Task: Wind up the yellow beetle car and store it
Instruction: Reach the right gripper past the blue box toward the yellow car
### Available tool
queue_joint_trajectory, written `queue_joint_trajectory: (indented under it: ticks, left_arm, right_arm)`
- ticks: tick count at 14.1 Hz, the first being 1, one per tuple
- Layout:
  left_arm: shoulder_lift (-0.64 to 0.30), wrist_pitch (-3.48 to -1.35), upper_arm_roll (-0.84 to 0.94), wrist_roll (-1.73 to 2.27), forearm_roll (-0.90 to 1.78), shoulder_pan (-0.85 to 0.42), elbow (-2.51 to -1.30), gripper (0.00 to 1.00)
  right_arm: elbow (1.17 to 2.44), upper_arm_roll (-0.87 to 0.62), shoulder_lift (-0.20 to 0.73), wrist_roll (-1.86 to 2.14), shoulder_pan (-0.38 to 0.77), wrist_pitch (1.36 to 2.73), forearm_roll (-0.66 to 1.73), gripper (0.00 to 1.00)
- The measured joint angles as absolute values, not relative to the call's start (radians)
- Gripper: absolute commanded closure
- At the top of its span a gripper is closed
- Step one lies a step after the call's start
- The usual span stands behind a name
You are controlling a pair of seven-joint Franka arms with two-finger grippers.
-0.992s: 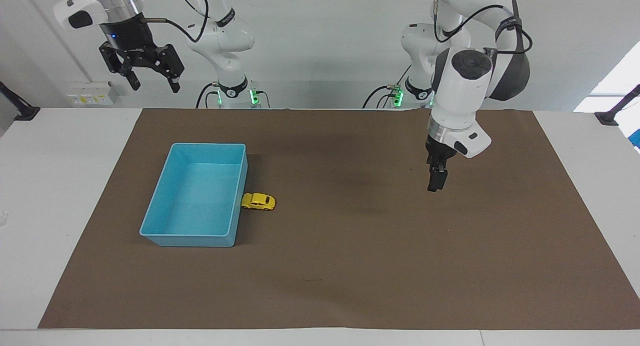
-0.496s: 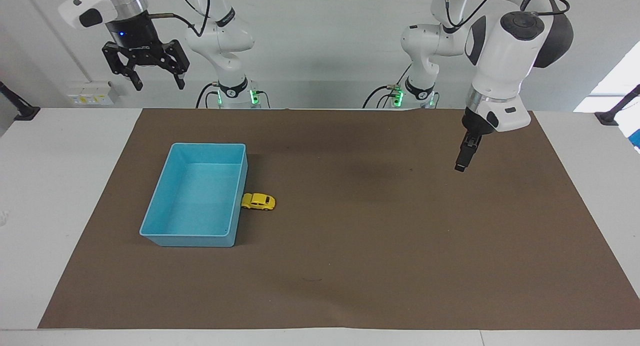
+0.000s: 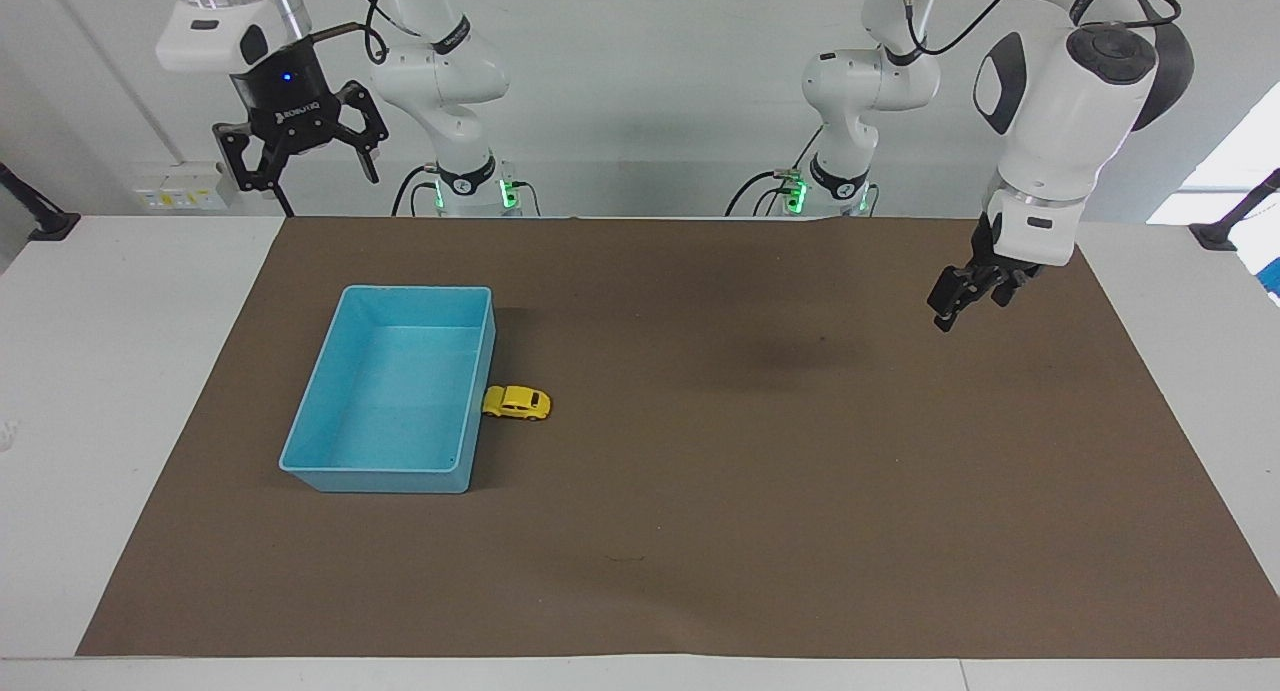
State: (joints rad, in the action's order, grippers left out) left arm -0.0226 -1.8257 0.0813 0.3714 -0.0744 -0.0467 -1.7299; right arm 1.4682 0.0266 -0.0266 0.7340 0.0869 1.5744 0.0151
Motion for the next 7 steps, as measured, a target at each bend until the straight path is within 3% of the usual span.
queue_joint_trajectory:
  ticks: [7]
  left_arm:
    - [0.025, -1.599, 0.079, 0.069, -0.059, -0.004, -1.614, 0.00]
  right_arm:
    - [1.491, 0.006, 0.139, 1.102, 0.130, 1.667, 0.035, 0.00]
